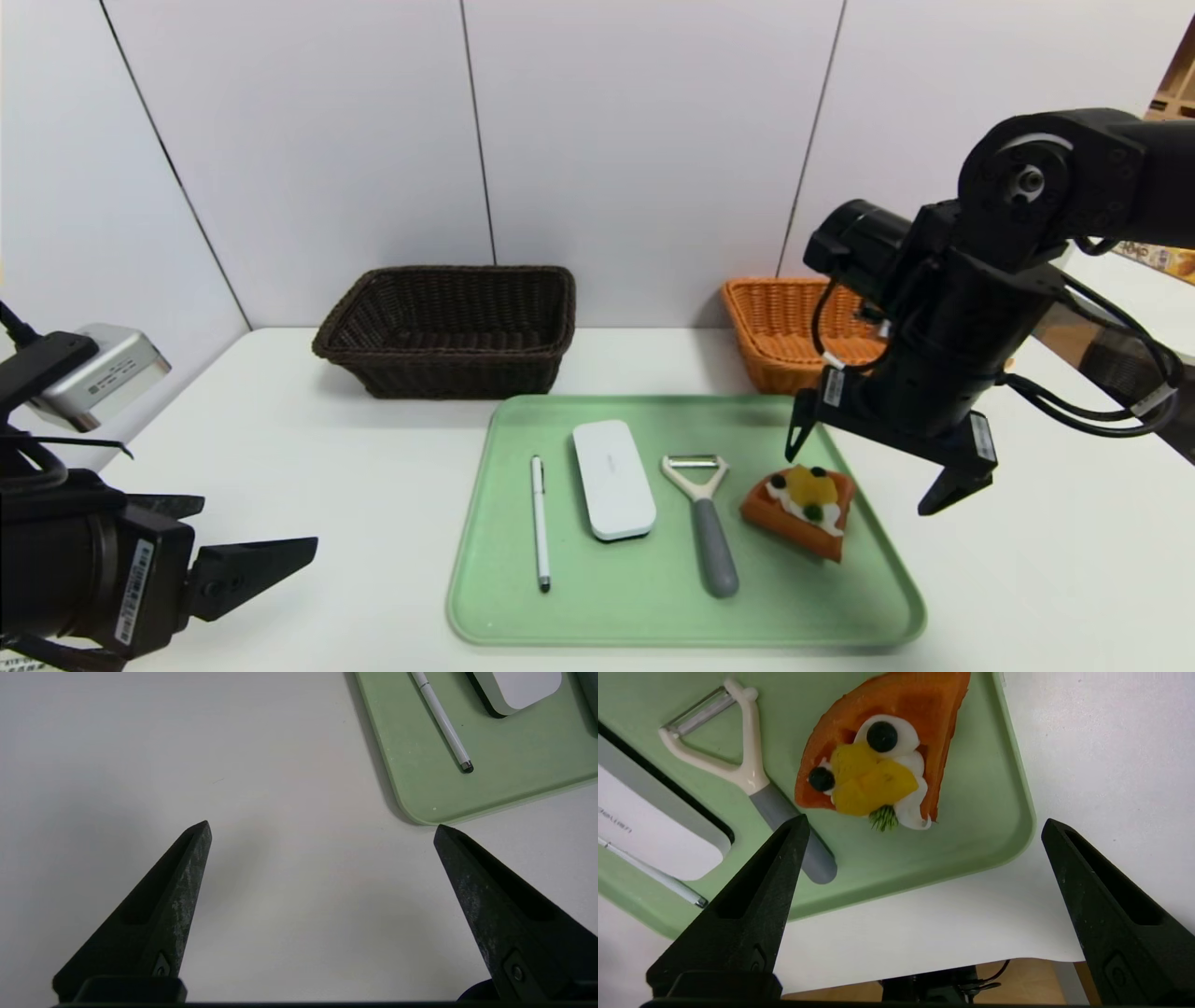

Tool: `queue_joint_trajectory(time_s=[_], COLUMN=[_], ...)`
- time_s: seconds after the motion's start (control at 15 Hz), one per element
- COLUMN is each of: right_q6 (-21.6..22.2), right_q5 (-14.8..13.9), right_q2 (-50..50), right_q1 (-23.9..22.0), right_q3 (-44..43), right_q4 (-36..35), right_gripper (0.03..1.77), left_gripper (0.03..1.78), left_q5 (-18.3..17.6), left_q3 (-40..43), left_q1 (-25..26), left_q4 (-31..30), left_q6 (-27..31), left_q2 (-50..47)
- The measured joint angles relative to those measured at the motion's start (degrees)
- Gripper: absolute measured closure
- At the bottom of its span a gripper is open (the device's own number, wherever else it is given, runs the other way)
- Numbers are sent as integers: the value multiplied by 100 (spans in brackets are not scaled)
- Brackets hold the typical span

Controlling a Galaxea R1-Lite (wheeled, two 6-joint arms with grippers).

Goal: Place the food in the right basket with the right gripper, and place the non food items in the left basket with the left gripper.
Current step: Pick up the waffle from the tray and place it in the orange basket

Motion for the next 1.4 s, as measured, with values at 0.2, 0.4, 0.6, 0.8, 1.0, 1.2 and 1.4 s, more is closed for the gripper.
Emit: queue_joint_trajectory(time_s=[0.2,0.4,0.6,0.8,1.0,1.2,1.4], right_q6=[16,251,291,302,538,639,689], right_q5=[9,13,16,9,-20,-74,-85], right_q2=[155,256,302,333,389,460,507], right_q1=[-20,-11,-6,-6,-6,-6,49], right_q3=[15,34,127,293,367,386,367], right_q4=[-146,-295,-388,-484,-553,-562,-567], right_gripper=[9,9,9,9,9,9,9], left_gripper=[12,12,12,12,12,12,12], left_q5=[-2,6,9,6,6,9,9], left_q3=[-24,-33,-30,-18,-22,-24,-24], left_q1=[0,0,0,0,0,0,0], left_q4=[24,33,48,48,52,52,52], left_q6=[0,0,0,2,2,0,2], left_q2=[-24,-66,-112,-133,-165,-177,-184])
